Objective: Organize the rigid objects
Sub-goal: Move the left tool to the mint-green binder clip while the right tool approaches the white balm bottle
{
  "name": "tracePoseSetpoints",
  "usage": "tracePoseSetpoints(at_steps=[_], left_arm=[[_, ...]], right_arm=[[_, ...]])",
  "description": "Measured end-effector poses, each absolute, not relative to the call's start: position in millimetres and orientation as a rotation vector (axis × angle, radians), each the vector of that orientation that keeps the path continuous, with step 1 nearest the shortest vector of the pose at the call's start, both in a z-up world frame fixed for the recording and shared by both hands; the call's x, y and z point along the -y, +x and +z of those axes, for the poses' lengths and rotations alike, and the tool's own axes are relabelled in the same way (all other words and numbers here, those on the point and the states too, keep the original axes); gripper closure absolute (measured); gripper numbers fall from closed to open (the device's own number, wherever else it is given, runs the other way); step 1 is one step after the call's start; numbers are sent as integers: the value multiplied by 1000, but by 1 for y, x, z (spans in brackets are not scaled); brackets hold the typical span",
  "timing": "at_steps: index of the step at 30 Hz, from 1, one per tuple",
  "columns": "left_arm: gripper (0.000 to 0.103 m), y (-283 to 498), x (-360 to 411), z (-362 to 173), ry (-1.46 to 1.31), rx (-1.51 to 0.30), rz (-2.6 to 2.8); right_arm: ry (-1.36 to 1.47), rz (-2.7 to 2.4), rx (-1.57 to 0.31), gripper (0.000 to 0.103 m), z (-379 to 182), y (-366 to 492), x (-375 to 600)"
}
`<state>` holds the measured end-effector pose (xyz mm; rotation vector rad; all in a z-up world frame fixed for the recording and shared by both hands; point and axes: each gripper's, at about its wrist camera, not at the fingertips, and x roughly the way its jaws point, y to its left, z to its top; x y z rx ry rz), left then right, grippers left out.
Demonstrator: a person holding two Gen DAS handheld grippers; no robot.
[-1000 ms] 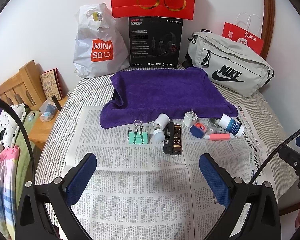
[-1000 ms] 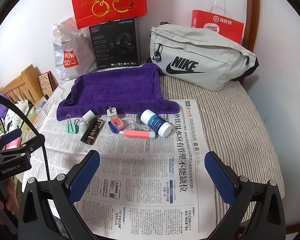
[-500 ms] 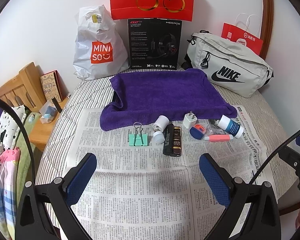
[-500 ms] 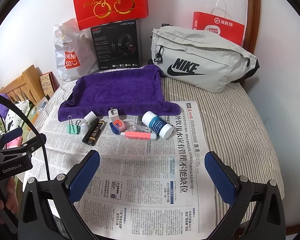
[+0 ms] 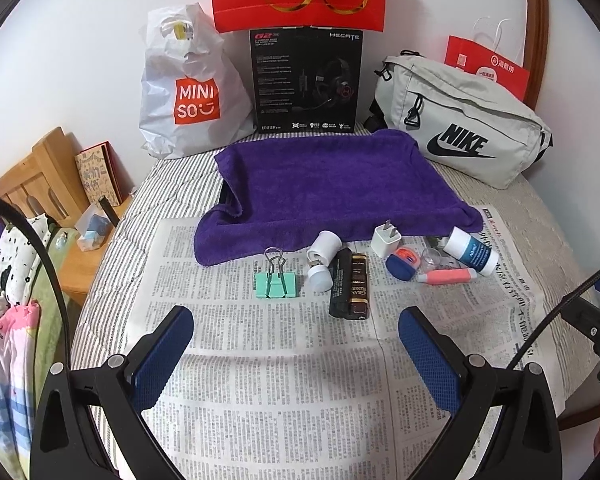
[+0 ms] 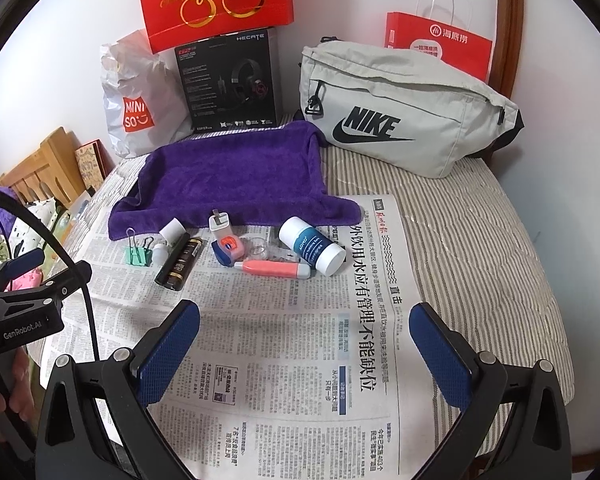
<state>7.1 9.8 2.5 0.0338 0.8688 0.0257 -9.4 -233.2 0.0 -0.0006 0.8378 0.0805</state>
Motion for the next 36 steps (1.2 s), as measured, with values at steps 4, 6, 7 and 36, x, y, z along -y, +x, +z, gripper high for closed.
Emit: tracePoseSetpoints(at_steps=[4,6,7,36], left_arm=[[0,18,-16,-9,47,-900,31],[0,22,-21,-16,42,-911,38],[0,26,-25,-20,32,-923,37],[16,102,-55,-111,-17,-975,59]], right_arm=[[-1,76,-852,0,-7,-1,235],[-2,71,-861,0,-12,4,236],[-2,70,-867,0,-14,6,236],[-18,42,-1034,0,-87,58,237]])
